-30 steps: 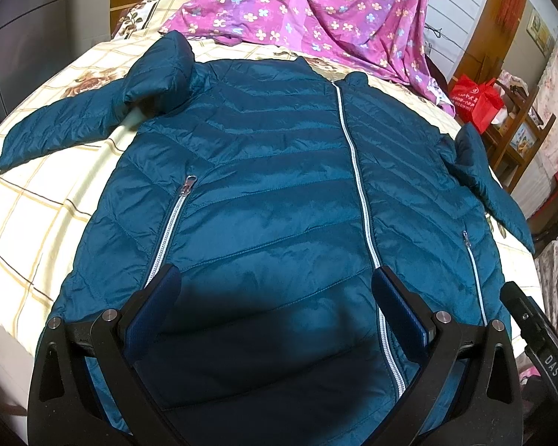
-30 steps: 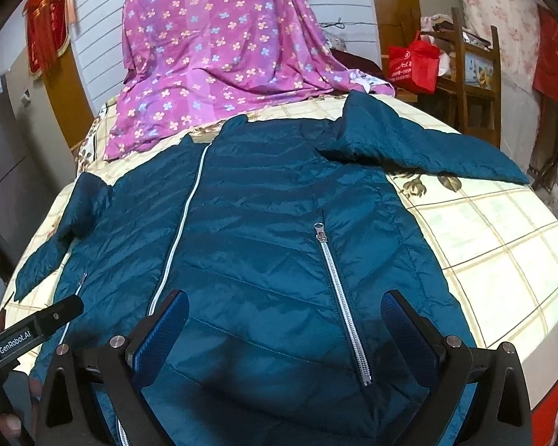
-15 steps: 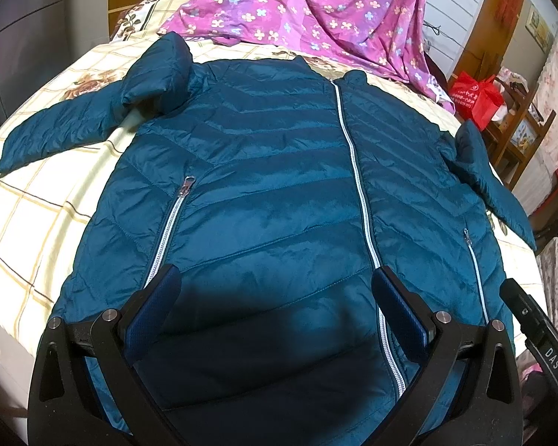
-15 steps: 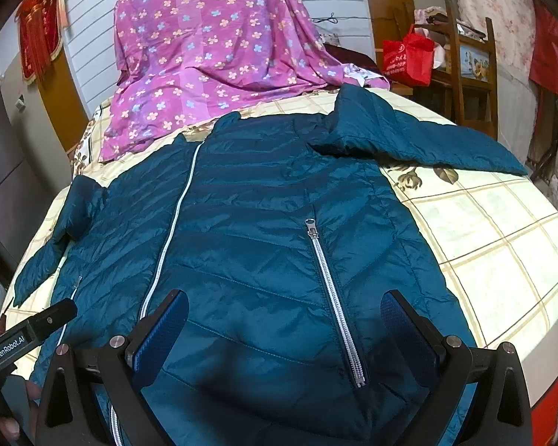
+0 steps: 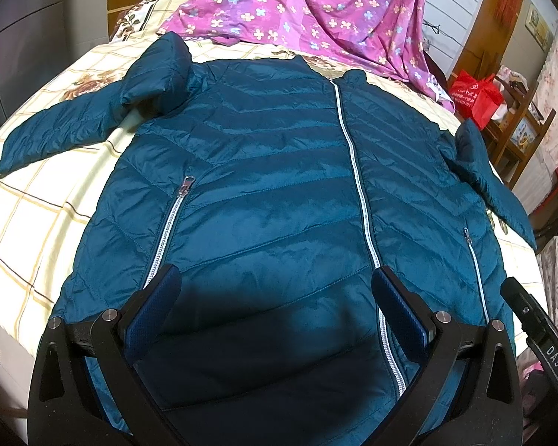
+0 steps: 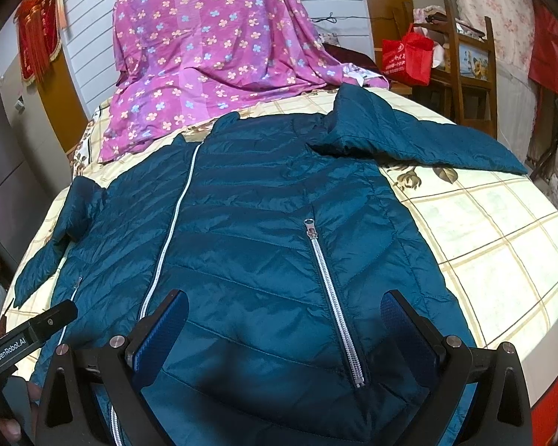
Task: Fold large clothes
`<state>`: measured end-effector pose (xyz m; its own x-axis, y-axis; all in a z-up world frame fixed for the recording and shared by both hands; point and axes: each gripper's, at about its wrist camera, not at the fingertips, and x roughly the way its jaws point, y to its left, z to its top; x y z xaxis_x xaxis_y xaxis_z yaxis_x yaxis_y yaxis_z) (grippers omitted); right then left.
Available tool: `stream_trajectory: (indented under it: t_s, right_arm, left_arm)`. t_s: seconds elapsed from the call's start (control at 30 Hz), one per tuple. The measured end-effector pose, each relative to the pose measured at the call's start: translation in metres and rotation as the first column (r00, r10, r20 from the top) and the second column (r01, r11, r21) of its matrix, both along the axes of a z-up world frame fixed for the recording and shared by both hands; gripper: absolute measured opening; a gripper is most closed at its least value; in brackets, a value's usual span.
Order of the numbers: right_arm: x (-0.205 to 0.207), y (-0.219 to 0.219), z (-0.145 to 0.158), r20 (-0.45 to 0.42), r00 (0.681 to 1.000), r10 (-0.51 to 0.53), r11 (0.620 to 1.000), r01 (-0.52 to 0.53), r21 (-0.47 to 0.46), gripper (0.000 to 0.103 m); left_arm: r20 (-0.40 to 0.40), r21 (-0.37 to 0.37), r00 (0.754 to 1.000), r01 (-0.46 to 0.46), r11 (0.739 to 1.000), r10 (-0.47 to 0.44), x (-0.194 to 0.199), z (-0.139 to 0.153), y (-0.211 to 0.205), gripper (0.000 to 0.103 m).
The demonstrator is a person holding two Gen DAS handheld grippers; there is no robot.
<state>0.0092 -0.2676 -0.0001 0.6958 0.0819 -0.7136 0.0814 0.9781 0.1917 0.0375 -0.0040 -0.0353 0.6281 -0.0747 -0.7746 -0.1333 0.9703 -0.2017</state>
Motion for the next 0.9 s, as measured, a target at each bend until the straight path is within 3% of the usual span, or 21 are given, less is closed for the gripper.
stream_trajectory:
  t_s: [0.9]
  right_arm:
    - [-0.0012, -0.0008, 0.0005, 0.002, 1.000, -0.006, 1.000, 0.006, 0.007, 0.103]
  left_arm:
    - [0.000, 0.001, 1.000, 0.000, 1.000, 0.000, -0.0003, 0.0010, -0.0008, 0.103]
